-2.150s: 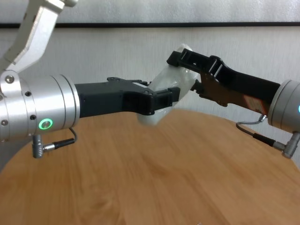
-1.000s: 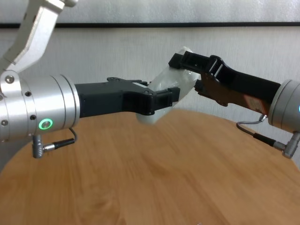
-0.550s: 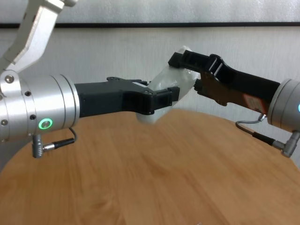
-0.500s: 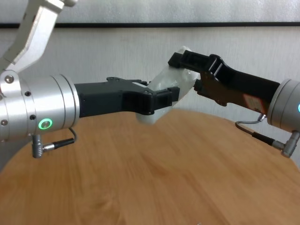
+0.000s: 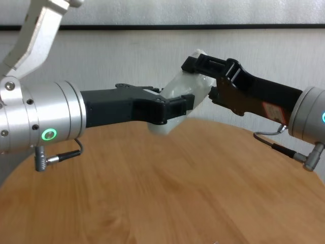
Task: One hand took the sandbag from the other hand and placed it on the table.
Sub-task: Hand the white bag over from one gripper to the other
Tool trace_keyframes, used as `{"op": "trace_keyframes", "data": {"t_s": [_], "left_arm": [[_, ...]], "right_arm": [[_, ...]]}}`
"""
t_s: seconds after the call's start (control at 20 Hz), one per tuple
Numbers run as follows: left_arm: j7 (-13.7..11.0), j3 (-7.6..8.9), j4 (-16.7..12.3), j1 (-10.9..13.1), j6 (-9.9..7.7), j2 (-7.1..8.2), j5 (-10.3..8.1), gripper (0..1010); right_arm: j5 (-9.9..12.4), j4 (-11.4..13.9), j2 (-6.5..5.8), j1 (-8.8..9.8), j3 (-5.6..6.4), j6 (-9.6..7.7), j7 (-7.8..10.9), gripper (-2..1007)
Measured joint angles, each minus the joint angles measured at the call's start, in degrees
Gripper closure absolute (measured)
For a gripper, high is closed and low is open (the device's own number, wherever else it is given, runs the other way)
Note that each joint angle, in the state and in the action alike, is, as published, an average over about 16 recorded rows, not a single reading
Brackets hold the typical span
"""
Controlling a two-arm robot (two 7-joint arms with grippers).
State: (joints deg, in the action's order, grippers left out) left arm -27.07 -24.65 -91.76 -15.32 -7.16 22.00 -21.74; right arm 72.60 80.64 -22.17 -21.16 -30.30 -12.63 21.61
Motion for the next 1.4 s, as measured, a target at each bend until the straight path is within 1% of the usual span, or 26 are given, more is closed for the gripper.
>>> {"op": "trace_keyframes", "data": {"t_s": [0.2, 0.4, 0.55, 0.85, 1.05, 1.2, 1.4], "left_arm": [[-0.01, 0.0, -0.01, 0.01, 0.0, 0.0, 0.0, 554], [-0.02, 0.01, -0.01, 0.02, 0.0, -0.01, 0.0, 480], [-0.02, 0.01, -0.02, 0.03, -0.01, -0.01, 0.0, 398], [-0.02, 0.01, -0.02, 0.03, -0.01, -0.01, 0.0, 203], [-0.01, 0.01, -0.02, 0.03, -0.01, 0.0, 0.0, 103], [0.0, 0.01, -0.01, 0.03, -0.01, 0.0, 0.0, 52], [-0.02, 0.01, 0.0, 0.02, -0.01, 0.0, 0.0, 16]], "right_arm": [[0.87, 0.03, -0.11, 0.03, -0.18, 0.08, -0.11, 407], [1.63, 0.04, -0.24, 0.01, -0.39, 0.23, -0.27, 407], [2.17, 0.05, -0.38, -0.04, -0.61, 0.41, -0.52, 407], [2.82, -0.02, -0.74, -0.32, -1.23, 0.89, -1.04, 407], [3.12, -0.12, -1.03, -0.61, -1.74, 1.22, -1.36, 407], [3.37, -0.22, -1.25, -0.83, -2.12, 1.47, -1.66, 407], [3.67, -0.44, -1.5, -1.16, -2.62, 1.75, -2.04, 407]]}}
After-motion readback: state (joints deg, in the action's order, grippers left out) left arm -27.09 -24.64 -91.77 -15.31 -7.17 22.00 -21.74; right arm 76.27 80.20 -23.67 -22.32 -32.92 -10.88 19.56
